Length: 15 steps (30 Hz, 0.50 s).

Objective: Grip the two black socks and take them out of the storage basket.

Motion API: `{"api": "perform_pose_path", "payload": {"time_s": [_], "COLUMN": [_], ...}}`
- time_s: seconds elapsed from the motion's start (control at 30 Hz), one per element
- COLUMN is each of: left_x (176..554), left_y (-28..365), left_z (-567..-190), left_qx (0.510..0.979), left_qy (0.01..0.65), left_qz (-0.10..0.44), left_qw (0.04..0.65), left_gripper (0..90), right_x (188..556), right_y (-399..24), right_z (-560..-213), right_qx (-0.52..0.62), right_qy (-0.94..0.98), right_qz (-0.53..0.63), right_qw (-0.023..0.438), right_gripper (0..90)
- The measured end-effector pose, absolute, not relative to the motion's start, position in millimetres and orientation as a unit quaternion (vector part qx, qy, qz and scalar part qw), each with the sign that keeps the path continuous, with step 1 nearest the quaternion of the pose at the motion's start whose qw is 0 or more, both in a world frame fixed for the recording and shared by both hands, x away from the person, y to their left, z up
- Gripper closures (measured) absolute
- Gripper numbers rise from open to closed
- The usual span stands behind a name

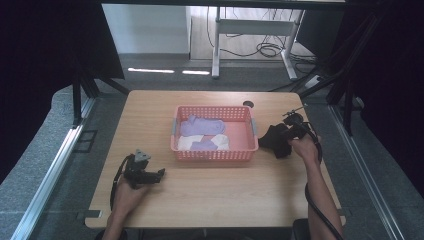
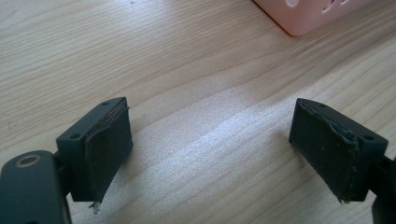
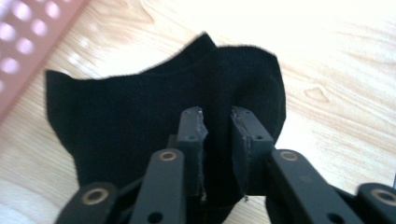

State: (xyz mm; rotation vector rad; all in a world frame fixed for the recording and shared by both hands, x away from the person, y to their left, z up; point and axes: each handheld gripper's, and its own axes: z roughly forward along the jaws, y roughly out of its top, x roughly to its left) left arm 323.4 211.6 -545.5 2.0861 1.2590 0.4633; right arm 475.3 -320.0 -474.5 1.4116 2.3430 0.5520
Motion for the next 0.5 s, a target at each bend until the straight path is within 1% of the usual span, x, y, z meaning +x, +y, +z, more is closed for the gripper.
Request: {"api": "perform_pose_path", "payload": {"time_s": [0.1,0.2,0.33,0.5], "left_x": [323.4,323.4,323.3,323.3], "left_y": [211.6,211.5,211.5,211.5], "left_z": [-545.5,-545.5,-545.5,-545.4], "left_qx": [0.796,0.795,0.795,0.795], "left_qy": [0.48,0.48,0.481,0.481], "left_qz": [0.177,0.177,0.176,0.176], "left_qw": [0.324,0.325,0.325,0.324], "left_gripper": [12.8,12.8,12.8,12.8], "right_x": [474.3,473.0,471.4,468.0], "right_y": [-318.7,-317.0,-315.0,-311.4], "right_z": [-469.5,-464.0,-458.1,-451.2], "right_qx": [0.495,0.489,0.483,0.474], "right_qy": [0.827,0.827,0.828,0.832], "right_qz": [0.2,0.209,0.221,0.228], "right_qw": [0.177,0.181,0.18,0.175], "right_gripper": [63.6,53.4,42.7,35.1]}}
